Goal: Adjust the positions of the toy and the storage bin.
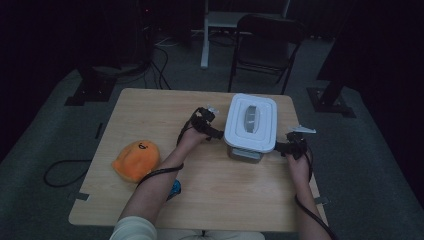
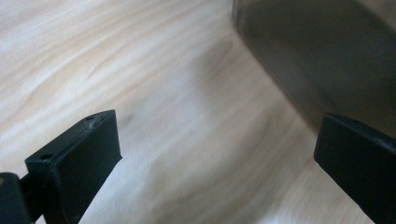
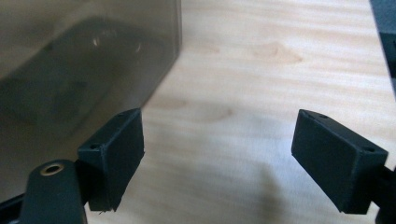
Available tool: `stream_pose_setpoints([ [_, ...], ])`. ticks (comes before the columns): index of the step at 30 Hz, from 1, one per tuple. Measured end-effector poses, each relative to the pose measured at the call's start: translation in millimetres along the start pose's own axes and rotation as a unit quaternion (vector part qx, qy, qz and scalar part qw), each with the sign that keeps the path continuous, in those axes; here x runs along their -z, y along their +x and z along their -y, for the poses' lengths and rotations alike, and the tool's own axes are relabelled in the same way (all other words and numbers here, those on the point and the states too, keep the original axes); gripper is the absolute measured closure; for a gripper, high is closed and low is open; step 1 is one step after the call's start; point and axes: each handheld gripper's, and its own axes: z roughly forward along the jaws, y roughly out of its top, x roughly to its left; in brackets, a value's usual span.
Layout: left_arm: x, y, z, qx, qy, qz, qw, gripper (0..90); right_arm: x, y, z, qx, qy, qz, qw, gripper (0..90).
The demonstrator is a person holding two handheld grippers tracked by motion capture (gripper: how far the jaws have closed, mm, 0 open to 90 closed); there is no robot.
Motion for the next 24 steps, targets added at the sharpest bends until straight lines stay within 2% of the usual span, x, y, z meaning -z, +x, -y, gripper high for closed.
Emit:
stream_pose_setpoints([
  [4, -4.4, -4.6, -5.6, -0.005, 0.0, 0.014, 0.9999, 1.1, -1.2, 5.4, -9.2, 0.0, -0.008, -0.009, 0.9999, 16.6],
  [5, -4.9, -6.4, -6.8, -0.008, 0.008, 0.012, 0.9999, 1.2, -2.1, 7.8, -11.4, 0.004, -0.009, -0.011, 0.9999, 18.6],
  [8, -4.2, -8.6, -7.4, -0.019, 0.016, 0.007, 0.9997, 1.2, -2.4, 11.4, -14.4, 0.013, -0.009, 0.002, 0.9999, 20.4],
  [10, -2.2, -9.6, -6.5, -0.017, 0.019, 0.009, 0.9996, 1.2, -2.9, 10.9, -14.8, 0.006, -0.007, -0.005, 0.9999, 21.4],
  [14, 3.7, -13.0, -3.3, -0.029, 0.021, 0.0, 0.9993, 1.2, -3.7, 13.5, -15.6, 0.005, -0.007, -0.011, 0.9999, 23.3],
  [19, 11.5, -9.4, 4.9, -0.021, 0.025, -0.001, 0.9995, 1.2, -5.6, 21.2, -17.8, 0.016, -0.003, -0.024, 0.9996, 24.5],
  [24, 19.7, -5.1, 14.0, -0.015, 0.023, -0.012, 0.9995, 1.2, -6.9, 33.1, -18.6, 0.031, -0.002, -0.033, 0.999, 25.0],
])
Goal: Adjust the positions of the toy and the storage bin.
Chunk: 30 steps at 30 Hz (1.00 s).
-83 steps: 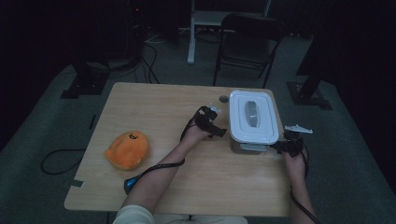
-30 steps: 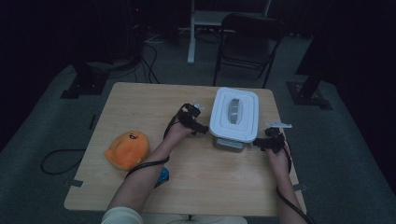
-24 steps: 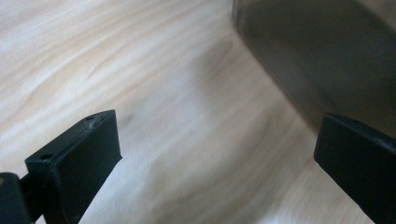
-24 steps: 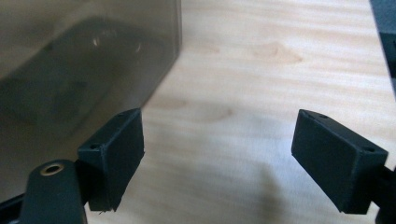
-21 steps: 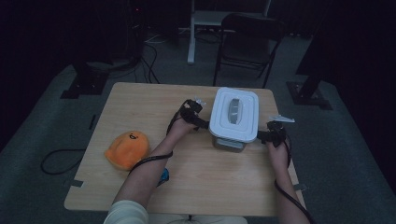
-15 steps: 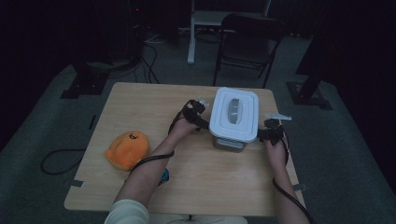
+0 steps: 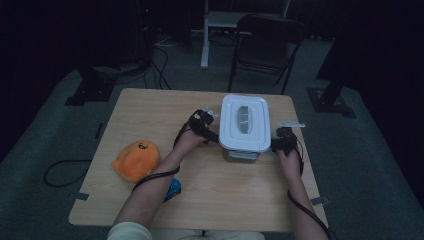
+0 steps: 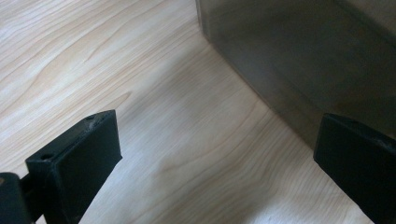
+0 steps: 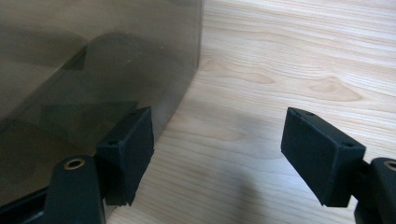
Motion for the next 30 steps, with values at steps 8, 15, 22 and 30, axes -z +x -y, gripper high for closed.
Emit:
stream_pose_setpoints([
  [8, 16.2, 9.7, 18.3, 0.004, 0.004, -0.016, 0.9999, 1.3, -4.7, 22.1, -2.0, 0.025, 0.007, -0.024, 0.9994, 25.1],
  [15, 28.7, 18.3, 34.1, 0.012, 0.005, -0.022, 0.9997, 1.4, -8.0, 42.3, -2.5, 0.042, 0.006, -0.035, 0.9985, 25.4],
  [22, 38.6, 20.7, 48.2, 0.019, -0.002, -0.025, 0.9995, 1.5, -10.4, 55.9, -2.0, 0.053, 0.01, -0.048, 0.9974, 25.8],
  [30, 47.0, 18.8, 53.1, 0.012, 0.002, -0.023, 0.9997, 1.5, -5.6, 63.0, 3.5, 0.065, 0.003, -0.059, 0.9962, 25.9],
])
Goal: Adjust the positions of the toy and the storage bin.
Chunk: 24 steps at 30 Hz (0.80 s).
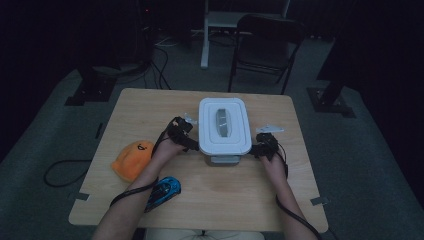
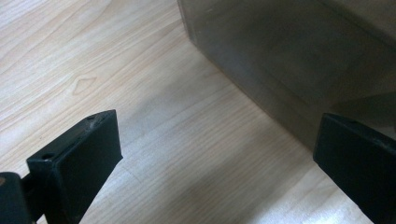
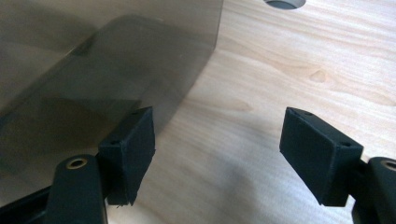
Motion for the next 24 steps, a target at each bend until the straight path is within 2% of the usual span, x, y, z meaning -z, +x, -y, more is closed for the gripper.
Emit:
stream_pose_setpoints([
  [4, -4.4, 6.9, -2.1, 0.017, 0.0, -0.004, 0.9998, 1.4, 0.5, -4.2, 3.8, -0.005, 0.005, -0.017, 0.9998, 22.0],
  [9, -9.0, 17.0, -11.5, 0.027, 0.005, -0.01, 0.9996, 1.3, -10.3, -11.9, 2.2, -0.003, 0.022, -0.007, 0.9997, 19.1],
  [13, -11.5, 25.2, -17.9, 0.03, 0.008, -0.016, 0.9994, 1.3, -15.8, -21.0, -5.9, -0.025, 0.019, 0.003, 0.9995, 19.1],
  [15, -13.9, 27.5, -20.0, 0.033, 0.008, -0.011, 0.9994, 1.3, -19.3, -24.8, -11.4, -0.034, 0.016, 0.01, 0.9993, 18.5],
  [19, -18.0, 25.9, -20.8, 0.029, 0.011, -0.003, 0.9995, 1.3, -24.5, -27.7, -20.4, -0.051, 0.005, -0.003, 0.9987, 17.4],
  [21, -18.5, 25.2, -20.4, 0.03, 0.012, -0.002, 0.9995, 1.4, -24.8, -27.4, -21.7, -0.053, 0.004, -0.01, 0.9985, 18.4],
  [24, -17.6, 18.8, -20.6, 0.018, 0.016, -0.014, 0.9996, 1.4, -24.0, -25.6, -24.8, -0.046, 0.005, -0.014, 0.9988, 22.9],
])
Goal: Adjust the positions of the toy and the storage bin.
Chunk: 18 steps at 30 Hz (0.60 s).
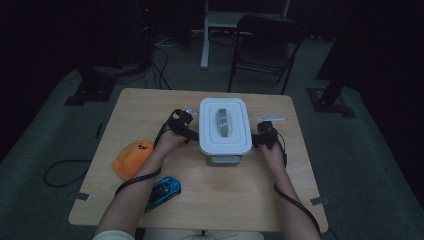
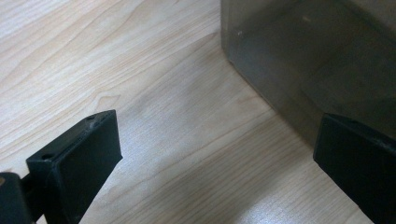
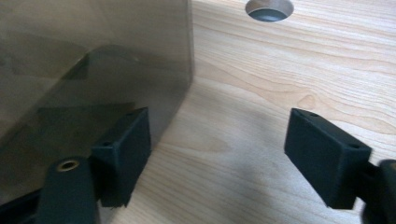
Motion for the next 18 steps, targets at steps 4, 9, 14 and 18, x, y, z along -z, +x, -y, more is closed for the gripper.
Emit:
stream_pose_setpoints([
  [4, 2.0, -11.1, -1.4, -0.017, 0.007, 0.001, 0.9998, 1.5, 4.4, -2.5, 1.7, 0.01, 0.0, 0.003, 0.9999, 24.0],
  [9, 6.8, -29.4, -2.0, -0.035, 0.006, 0.009, 0.9993, 1.4, 13.5, -10.4, 9.9, 0.007, -0.002, -0.009, 0.9999, 25.3],
  [14, 9.2, -44.0, 2.4, -0.036, 0.002, 0.026, 0.999, 1.4, 23.9, -17.8, 19.9, 0.01, -0.006, -0.025, 0.9996, 25.5],
  [18, 12.9, -58.6, 6.0, -0.048, -0.003, 0.024, 0.9986, 1.4, 34.6, -21.6, 27.4, 0.027, -0.006, -0.033, 0.9991, 27.4],
])
